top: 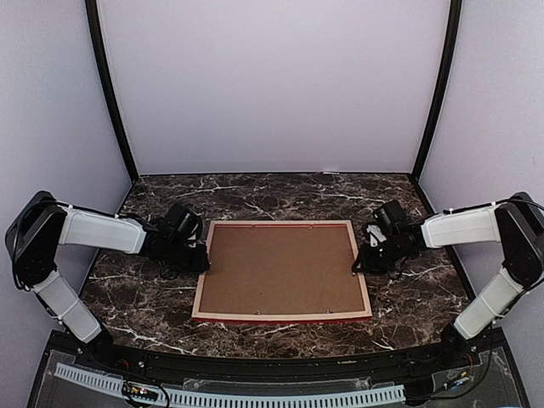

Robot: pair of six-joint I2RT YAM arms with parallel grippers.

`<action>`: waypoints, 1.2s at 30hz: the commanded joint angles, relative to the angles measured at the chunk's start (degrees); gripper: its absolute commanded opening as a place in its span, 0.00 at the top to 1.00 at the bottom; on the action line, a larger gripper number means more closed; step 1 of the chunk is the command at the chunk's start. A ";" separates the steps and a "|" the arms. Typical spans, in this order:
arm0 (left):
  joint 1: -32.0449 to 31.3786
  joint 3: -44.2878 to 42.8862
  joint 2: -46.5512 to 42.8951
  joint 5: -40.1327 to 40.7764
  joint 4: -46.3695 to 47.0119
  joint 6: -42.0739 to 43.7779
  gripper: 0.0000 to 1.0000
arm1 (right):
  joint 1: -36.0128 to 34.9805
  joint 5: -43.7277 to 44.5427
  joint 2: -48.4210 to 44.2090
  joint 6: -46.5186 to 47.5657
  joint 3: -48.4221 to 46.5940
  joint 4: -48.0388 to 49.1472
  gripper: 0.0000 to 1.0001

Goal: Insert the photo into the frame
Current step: Press the fastener onto the backboard.

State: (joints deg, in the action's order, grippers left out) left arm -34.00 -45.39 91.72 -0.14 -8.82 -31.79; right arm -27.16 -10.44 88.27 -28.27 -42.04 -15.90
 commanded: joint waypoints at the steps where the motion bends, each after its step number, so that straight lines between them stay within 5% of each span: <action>1: -1.42 2.61 -1.91 -0.61 -1.54 -0.88 0.81 | 0.65 -3.31 2.40 2.94 -0.81 -1.39 0.76; 12: -1.85 3.90 -1.73 2.02 -0.63 -3.01 0.81 | 0.71 -3.49 1.45 4.34 -3.40 -5.88 0.50; 36: -1.90 3.90 -0.27 2.08 0.21 -2.88 0.81 | 1.96 0.15 -2.06 6.02 -2.17 -11.75 0.57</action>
State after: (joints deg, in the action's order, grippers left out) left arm -35.48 -43.11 90.30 2.63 -6.81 -35.18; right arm -25.63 -12.12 86.46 -22.94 -44.95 -26.87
